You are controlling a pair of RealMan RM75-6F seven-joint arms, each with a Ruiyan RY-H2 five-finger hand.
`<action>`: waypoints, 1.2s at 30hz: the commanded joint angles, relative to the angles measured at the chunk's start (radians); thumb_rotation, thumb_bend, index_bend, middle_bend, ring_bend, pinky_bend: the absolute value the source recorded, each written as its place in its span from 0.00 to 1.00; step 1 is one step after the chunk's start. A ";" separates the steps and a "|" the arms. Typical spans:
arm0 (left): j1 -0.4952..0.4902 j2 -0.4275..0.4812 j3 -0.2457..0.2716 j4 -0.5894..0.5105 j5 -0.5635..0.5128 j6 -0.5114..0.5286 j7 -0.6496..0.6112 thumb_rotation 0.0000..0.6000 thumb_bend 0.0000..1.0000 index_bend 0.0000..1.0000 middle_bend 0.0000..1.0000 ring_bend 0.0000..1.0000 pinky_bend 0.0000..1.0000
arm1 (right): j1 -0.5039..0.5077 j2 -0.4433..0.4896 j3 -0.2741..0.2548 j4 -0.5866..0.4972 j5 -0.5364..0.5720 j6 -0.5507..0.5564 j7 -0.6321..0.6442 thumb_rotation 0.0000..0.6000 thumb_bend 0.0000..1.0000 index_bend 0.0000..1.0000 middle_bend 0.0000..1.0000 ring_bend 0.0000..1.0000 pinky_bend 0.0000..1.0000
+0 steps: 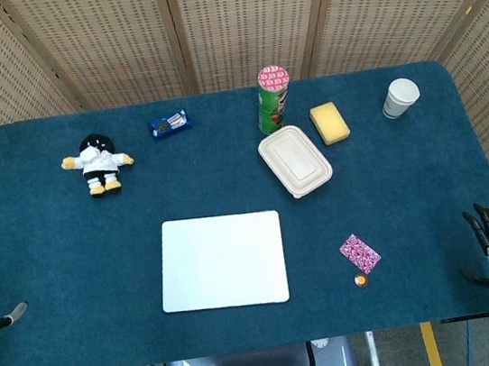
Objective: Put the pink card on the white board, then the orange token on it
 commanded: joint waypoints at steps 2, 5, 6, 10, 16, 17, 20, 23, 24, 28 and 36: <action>0.001 0.001 0.001 -0.001 0.001 0.001 0.001 1.00 0.00 0.00 0.00 0.00 0.00 | 0.000 -0.001 0.000 0.002 -0.001 0.003 0.000 1.00 0.16 0.00 0.00 0.00 0.00; 0.001 0.001 0.001 -0.001 0.002 0.000 0.003 1.00 0.00 0.00 0.00 0.00 0.00 | 0.000 -0.001 -0.001 0.004 -0.003 0.005 0.001 1.00 0.16 0.00 0.00 0.00 0.00; 0.001 0.001 0.001 -0.001 0.003 0.000 0.002 1.00 0.00 0.00 0.00 0.00 0.00 | 0.000 0.000 -0.001 0.003 -0.003 0.004 0.007 1.00 0.16 0.00 0.00 0.00 0.00; 0.003 0.005 0.001 -0.001 0.006 0.005 -0.005 1.00 0.00 0.00 0.00 0.00 0.00 | 0.020 0.025 -0.017 -0.014 -0.038 0.014 0.059 1.00 0.16 0.00 0.00 0.00 0.00; 0.000 0.013 -0.003 -0.008 -0.005 -0.007 -0.007 1.00 0.00 0.00 0.00 0.00 0.00 | 0.134 0.143 -0.093 -0.089 -0.216 0.051 0.036 1.00 0.10 0.00 0.00 0.00 0.00; -0.001 0.015 -0.004 -0.010 -0.008 -0.009 -0.005 1.00 0.00 0.00 0.00 0.00 0.00 | 0.157 0.160 -0.100 -0.106 -0.240 0.045 0.015 1.00 0.10 0.00 0.00 0.00 0.00; -0.002 0.018 -0.008 -0.018 -0.021 -0.016 0.005 1.00 0.00 0.00 0.00 0.00 0.00 | 0.226 0.207 -0.123 -0.170 -0.305 0.001 -0.050 1.00 0.09 0.00 0.00 0.00 0.00; -0.002 0.018 -0.010 -0.023 -0.029 -0.019 0.018 1.00 0.00 0.00 0.00 0.00 0.00 | 0.289 0.252 -0.144 -0.262 -0.339 -0.078 -0.069 1.00 0.07 0.00 0.00 0.00 0.00; -0.002 0.019 -0.010 -0.025 -0.031 -0.021 0.021 1.00 0.00 0.00 0.00 0.00 0.00 | 0.309 0.265 -0.150 -0.294 -0.347 -0.109 -0.071 1.00 0.07 0.00 0.00 0.00 0.00; -0.005 0.019 -0.012 -0.033 -0.038 -0.029 0.034 1.00 0.00 0.00 0.00 0.00 0.00 | 0.377 0.296 -0.162 -0.397 -0.357 -0.232 -0.112 1.00 0.07 0.01 0.00 0.00 0.00; -0.011 0.013 -0.015 -0.037 -0.052 -0.043 0.059 1.00 0.00 0.00 0.00 0.00 0.00 | 0.455 0.268 -0.159 -0.457 -0.332 -0.417 -0.217 1.00 0.07 0.01 0.00 0.00 0.00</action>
